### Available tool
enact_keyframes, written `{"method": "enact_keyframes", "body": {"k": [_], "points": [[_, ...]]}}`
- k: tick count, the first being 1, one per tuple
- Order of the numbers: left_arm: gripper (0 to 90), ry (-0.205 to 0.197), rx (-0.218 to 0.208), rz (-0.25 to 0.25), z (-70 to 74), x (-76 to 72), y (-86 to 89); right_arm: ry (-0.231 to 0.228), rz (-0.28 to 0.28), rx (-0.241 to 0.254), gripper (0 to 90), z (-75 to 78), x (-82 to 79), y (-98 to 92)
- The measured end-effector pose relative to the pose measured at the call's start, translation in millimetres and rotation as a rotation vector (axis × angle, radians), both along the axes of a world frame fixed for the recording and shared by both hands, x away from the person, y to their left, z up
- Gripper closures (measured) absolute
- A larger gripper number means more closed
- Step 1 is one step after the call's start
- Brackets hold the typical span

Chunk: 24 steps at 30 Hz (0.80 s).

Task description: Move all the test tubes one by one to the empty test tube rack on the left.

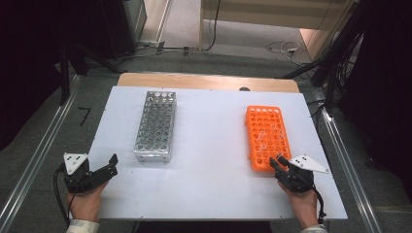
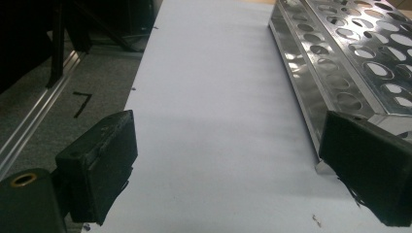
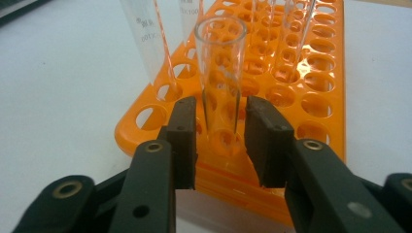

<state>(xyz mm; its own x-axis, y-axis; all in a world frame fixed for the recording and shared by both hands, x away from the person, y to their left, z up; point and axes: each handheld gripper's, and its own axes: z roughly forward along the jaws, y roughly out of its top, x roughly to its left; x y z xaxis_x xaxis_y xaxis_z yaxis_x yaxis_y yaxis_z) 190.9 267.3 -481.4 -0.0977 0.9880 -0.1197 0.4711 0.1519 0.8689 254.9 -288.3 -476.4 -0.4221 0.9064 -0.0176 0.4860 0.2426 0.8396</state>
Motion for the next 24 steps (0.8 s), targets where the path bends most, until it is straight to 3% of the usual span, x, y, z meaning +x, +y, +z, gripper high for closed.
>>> {"method": "enact_keyframes", "body": {"k": [6,15,24], "points": [[6.7,0.000,-0.003,-0.003,0.1,0.0,0.2,-0.001,-0.003,-0.006,72.3,-0.7,0.8,-1.3],[6.8,0.003,-0.007,-0.005,0.8,-0.1,0.2,-0.014,-0.007,-0.001,72.7,3.1,-1.1,-1.8],[6.8,-0.002,0.000,-0.019,2.5,-0.5,-3.2,-0.062,-0.005,0.021,72.8,23.0,-11.3,-2.8]]}}
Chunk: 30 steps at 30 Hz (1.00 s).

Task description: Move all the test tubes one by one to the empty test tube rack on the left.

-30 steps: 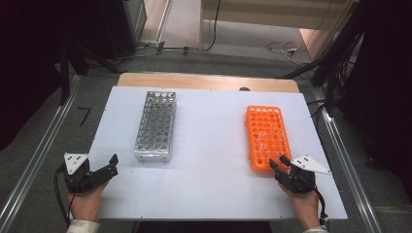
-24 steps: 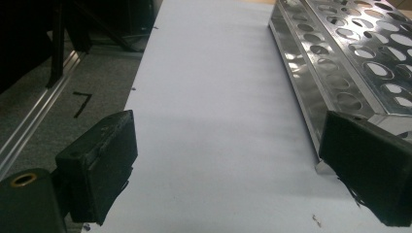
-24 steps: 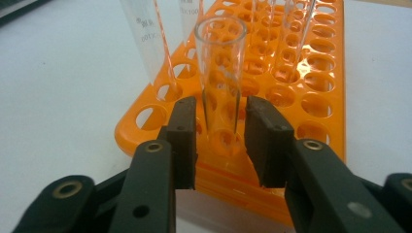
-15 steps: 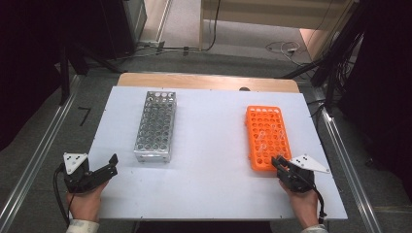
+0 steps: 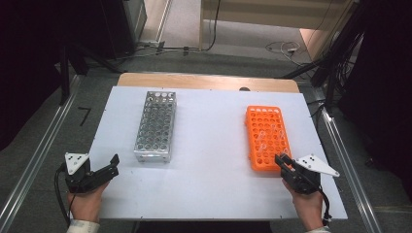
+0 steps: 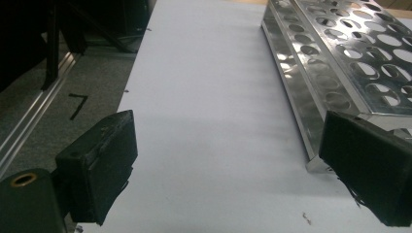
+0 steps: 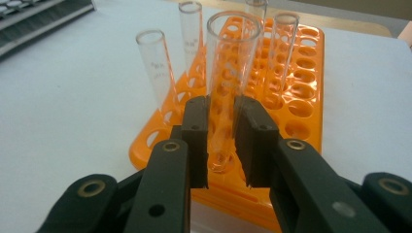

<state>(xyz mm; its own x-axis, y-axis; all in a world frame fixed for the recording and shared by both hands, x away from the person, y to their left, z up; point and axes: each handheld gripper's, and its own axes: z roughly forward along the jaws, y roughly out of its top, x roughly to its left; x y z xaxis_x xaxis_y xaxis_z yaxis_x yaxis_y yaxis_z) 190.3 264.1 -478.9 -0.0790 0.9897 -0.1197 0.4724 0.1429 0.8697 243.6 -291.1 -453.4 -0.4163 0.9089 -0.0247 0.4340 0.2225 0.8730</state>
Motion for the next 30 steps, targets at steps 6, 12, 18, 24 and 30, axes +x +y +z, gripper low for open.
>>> {"method": "enact_keyframes", "body": {"k": [6,12,18,24,30], "points": [[6.7,-0.007,-0.005,-0.013,2.3,-1.2,-3.0,0.004,0.018,0.011,72.9,6.1,-6.1,2.3],[6.7,-0.024,-0.008,-0.040,7.6,-3.6,-10.1,0.013,0.047,0.023,72.9,9.9,-12.7,8.2],[6.7,-0.035,-0.009,-0.072,12.3,-5.4,-18.6,0.020,0.085,0.026,72.9,11.4,-16.6,17.5],[7.4,-0.046,-0.004,-0.109,16.9,-7.0,-27.7,0.024,0.127,0.021,72.9,12.1,-19.7,28.7],[7.5,-0.057,-0.003,-0.141,21.2,-8.5,-37.2,0.026,0.151,0.020,72.9,12.2,-20.8,35.4]]}}
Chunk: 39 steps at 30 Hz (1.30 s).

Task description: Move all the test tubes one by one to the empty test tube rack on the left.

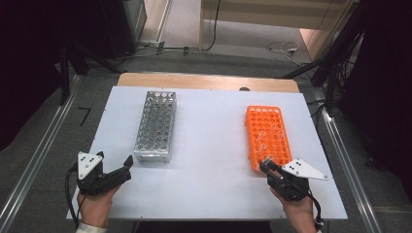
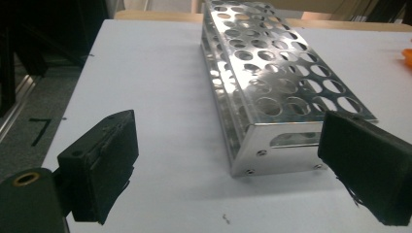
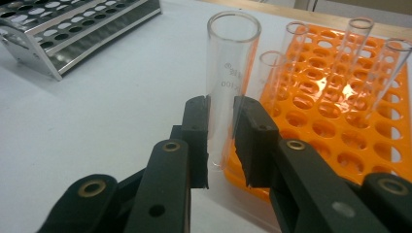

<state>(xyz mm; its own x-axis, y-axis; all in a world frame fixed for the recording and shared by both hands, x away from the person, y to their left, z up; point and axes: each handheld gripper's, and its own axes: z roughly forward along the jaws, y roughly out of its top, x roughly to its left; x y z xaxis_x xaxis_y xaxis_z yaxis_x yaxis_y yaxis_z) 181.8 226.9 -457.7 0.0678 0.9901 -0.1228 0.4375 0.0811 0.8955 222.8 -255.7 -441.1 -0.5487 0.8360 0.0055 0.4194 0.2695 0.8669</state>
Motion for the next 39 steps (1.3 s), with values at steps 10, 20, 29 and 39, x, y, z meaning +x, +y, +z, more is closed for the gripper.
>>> {"method": "enact_keyframes", "body": {"k": [10,20,29,39], "points": [[7.4,-0.011,0.014,-0.041,4.3,-1.1,-13.4,0.005,0.040,0.002,73.0,-1.2,1.1,11.5],[7.5,-0.019,0.014,-0.075,7.4,-1.1,-23.1,0.012,0.084,-0.004,73.0,-2.7,2.5,29.1],[9.0,-0.019,0.009,-0.106,9.6,-0.3,-31.3,0.021,0.124,-0.004,73.1,-3.4,7.4,47.2],[9.0,-0.014,0.006,-0.150,10.6,2.8,-42.0,0.030,0.157,-0.001,73.1,-4.3,12.0,65.9]]}}
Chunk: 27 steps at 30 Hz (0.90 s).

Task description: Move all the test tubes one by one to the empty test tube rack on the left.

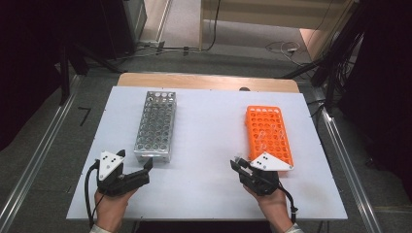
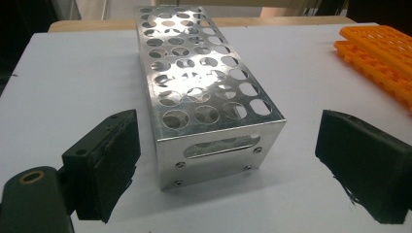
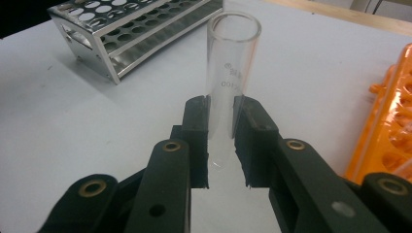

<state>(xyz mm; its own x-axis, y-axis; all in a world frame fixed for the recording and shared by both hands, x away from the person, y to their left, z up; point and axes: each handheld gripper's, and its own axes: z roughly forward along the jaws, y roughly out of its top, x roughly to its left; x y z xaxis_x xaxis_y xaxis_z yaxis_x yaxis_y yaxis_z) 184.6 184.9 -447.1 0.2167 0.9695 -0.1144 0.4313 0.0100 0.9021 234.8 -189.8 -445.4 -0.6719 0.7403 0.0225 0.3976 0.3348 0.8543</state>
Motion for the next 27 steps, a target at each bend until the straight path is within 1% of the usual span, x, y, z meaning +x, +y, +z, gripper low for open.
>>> {"method": "enact_keyframes", "body": {"k": [4,8,9,14,20,27], "points": [[9.0,0.004,0.003,-0.014,0.5,1.4,-4.2,0.003,0.014,0.000,73.1,-0.4,1.8,7.0],[9.0,0.004,-0.002,-0.035,1.1,3.3,-9.2,0.007,0.029,-0.003,73.1,-1.9,4.1,16.6],[9.0,0.002,-0.002,-0.037,1.1,3.7,-10.4,0.007,0.029,-0.003,73.1,-1.9,4.1,16.6],[9.1,0.006,0.005,-0.071,2.2,7.1,-19.4,0.017,0.052,-0.011,73.2,-5.5,6.0,29.2],[9.1,0.010,0.016,-0.114,2.1,10.4,-31.5,0.022,0.069,-0.017,73.2,-8.8,7.7,38.7],[9.1,0.012,0.022,-0.147,2.3,13.2,-42.8,0.025,0.090,-0.021,73.1,-11.5,8.1,50.1]]}}
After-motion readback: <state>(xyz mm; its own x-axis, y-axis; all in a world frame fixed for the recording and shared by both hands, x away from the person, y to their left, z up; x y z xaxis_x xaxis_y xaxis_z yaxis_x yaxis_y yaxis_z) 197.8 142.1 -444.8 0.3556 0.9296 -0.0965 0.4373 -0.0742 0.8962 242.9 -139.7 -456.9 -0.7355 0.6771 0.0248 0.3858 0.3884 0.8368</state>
